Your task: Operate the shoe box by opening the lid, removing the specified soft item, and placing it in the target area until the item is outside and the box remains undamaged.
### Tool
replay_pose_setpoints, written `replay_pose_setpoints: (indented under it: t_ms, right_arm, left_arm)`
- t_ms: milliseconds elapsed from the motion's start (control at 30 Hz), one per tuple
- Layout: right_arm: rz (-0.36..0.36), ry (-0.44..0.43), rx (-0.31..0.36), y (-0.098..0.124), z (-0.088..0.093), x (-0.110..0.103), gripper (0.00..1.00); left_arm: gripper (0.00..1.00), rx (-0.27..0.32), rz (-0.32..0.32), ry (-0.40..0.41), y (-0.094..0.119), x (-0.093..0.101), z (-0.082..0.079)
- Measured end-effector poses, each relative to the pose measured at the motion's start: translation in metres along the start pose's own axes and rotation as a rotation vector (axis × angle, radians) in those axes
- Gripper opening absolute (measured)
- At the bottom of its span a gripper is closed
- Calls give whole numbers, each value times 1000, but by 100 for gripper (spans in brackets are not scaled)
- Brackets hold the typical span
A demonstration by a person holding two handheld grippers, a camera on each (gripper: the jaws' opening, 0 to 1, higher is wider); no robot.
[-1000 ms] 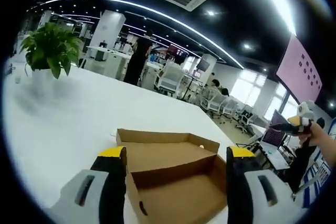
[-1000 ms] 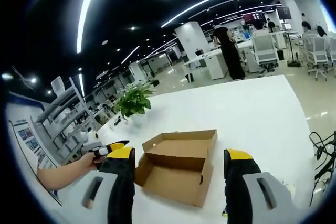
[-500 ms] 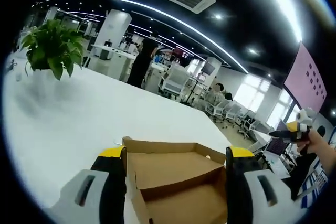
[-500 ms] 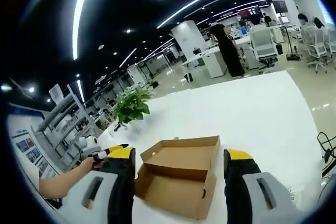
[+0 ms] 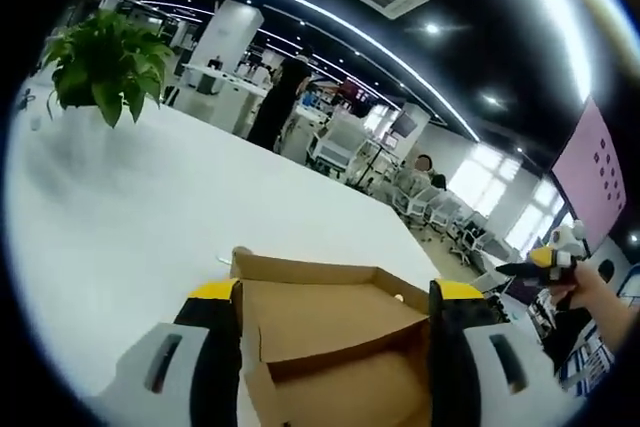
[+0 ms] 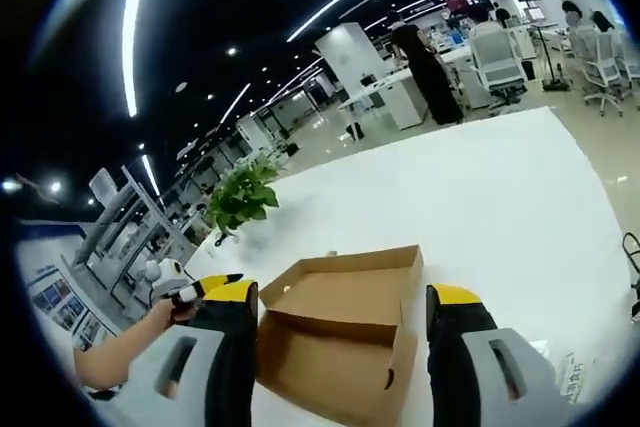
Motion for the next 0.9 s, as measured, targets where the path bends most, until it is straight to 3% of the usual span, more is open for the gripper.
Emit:
replay_pose_setpoints:
  t_ms: [133,567,733,900]
  right_arm:
    - [22,-7,-22,-10,3,12,65]
    - [-26,-142,-80,-39,23,37,64]
    - [-38,-187,-102,-49,33,44,64]
    - [-53,-237,-122,-59,42,55,64]
  left_arm:
    - [76,-48,-4,35,-1,-1,7]
    - [74,-78,-19,131,-5,-9,17]
    - [74,-104,-23,218,-9,-16,27]
    - [76,-112,-29,249,-15,-22,32]
Point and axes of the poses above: the point that each gripper's makers call its tool centre point, and the gripper's own axes: y roughly backward along the fingers, x roughly to its right, z roughly out of its underside, the point moved 10 cm from there along y, roughly backward along the fingers, and after that the axes turned 4 degrees about x, right-handed, at the moved point
